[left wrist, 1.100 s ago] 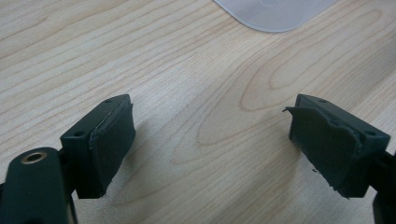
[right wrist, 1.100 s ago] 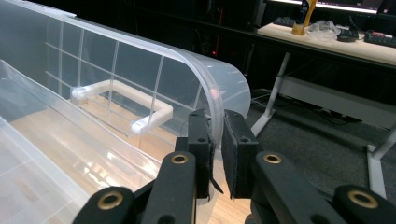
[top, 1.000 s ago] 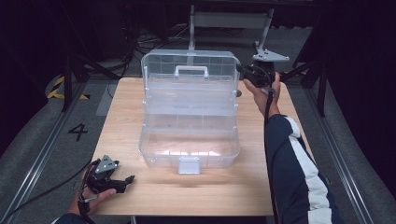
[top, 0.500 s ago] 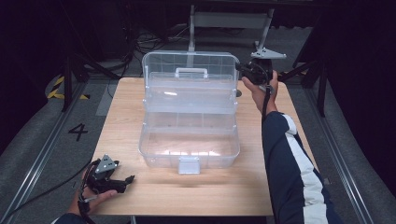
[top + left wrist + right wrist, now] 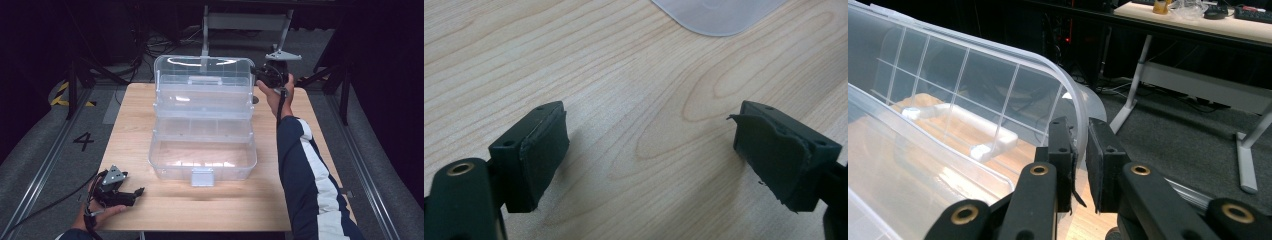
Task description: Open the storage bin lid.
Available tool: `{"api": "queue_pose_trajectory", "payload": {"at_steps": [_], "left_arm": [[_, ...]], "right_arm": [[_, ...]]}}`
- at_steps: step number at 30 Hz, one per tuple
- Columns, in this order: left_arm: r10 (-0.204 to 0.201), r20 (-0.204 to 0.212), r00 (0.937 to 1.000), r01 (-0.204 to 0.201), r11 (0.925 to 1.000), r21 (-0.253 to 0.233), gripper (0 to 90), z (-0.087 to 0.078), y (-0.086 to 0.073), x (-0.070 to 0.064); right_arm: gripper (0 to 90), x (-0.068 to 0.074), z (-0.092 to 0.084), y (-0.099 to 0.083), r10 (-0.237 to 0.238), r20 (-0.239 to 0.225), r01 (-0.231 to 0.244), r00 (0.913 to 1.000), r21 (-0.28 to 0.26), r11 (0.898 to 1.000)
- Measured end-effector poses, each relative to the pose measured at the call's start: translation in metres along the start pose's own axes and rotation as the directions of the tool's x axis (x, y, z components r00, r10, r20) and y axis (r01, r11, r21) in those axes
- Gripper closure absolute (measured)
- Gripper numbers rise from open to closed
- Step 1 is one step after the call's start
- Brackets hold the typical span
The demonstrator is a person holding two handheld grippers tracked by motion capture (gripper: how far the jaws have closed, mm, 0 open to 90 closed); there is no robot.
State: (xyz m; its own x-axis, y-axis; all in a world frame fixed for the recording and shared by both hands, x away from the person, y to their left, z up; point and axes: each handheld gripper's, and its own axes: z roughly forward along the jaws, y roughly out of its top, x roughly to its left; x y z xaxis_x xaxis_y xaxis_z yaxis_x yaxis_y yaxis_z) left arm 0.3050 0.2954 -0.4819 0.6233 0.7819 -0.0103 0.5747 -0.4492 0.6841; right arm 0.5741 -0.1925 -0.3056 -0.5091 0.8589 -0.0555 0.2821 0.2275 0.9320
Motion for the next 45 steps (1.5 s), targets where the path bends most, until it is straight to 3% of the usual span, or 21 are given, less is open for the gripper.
{"api": "queue_pose_trajectory", "payload": {"at_steps": [12, 45], "left_arm": [[0.009, -0.002, 1.0000, -0.009, 0.9999, 0.007, 14.9, -0.001, 0.001, 0.001], [-0.014, -0.013, 0.9998, 0.014, 0.9999, 0.001, 15.4, 0.000, 0.001, -0.001]], "right_arm": [[81.5, -0.004, 0.012, -0.002, 0.011, 0.010, -0.011, 0.9999, 0.021, 1.000], [78.9, -0.017, 0.038, -0.021, 0.043, -0.012, -0.043, 0.9990, 0.035, 0.998]]}}
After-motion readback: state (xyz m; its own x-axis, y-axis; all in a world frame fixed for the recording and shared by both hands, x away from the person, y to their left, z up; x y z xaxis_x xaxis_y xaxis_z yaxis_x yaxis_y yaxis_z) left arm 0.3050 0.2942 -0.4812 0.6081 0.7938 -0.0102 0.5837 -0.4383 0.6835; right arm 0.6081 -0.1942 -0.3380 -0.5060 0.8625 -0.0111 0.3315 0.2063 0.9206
